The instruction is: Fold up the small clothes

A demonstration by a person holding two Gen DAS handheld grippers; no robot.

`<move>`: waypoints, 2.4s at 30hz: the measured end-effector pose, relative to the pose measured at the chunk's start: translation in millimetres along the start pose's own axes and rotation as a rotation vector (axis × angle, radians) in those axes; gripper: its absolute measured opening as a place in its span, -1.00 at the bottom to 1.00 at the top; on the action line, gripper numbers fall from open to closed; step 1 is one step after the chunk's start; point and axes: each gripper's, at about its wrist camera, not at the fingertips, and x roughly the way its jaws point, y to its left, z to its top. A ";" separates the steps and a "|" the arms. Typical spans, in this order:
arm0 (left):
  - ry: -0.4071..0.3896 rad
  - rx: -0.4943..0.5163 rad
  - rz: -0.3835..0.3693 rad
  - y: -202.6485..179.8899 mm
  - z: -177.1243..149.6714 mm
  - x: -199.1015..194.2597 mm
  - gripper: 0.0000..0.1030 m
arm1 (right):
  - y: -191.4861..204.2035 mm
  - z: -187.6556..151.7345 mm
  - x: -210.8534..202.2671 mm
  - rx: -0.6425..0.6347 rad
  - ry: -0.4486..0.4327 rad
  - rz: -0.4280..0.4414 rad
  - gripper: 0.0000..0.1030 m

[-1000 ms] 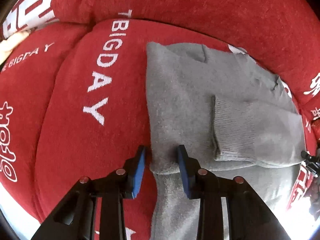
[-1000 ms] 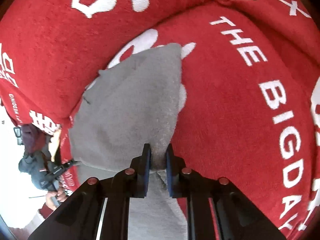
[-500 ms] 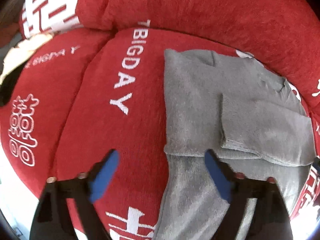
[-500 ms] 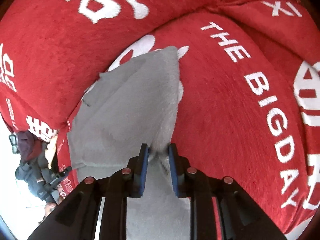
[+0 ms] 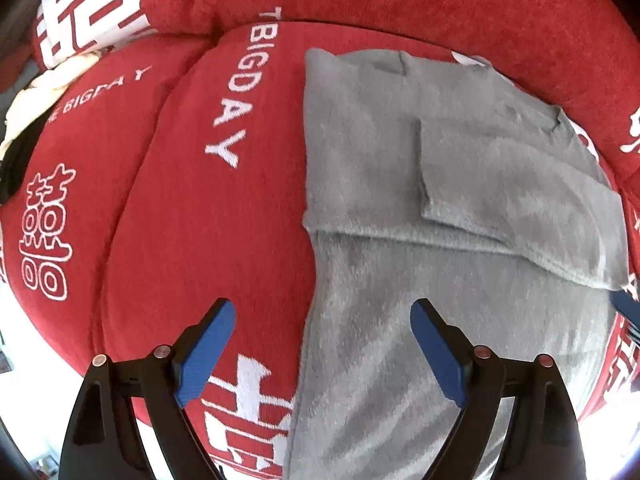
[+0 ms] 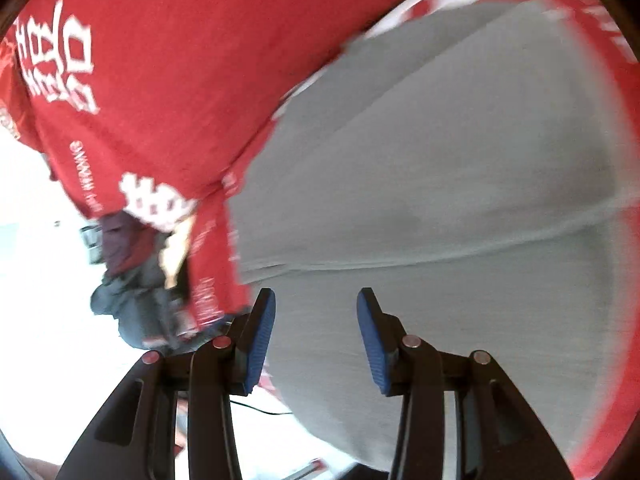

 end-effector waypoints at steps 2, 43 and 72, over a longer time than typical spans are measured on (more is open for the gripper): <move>-0.007 0.003 0.004 0.5 -4.6 -2.3 0.75 | 19.0 3.0 43.7 0.019 0.051 0.093 -0.09; -0.016 -0.009 0.013 -20.8 -34.0 -35.3 0.75 | 19.3 -29.5 0.5 -0.130 0.103 -0.211 0.02; 0.012 0.072 0.026 -29.0 -182.2 -71.4 0.75 | -11.6 -151.8 -73.5 -0.145 0.031 -0.231 0.02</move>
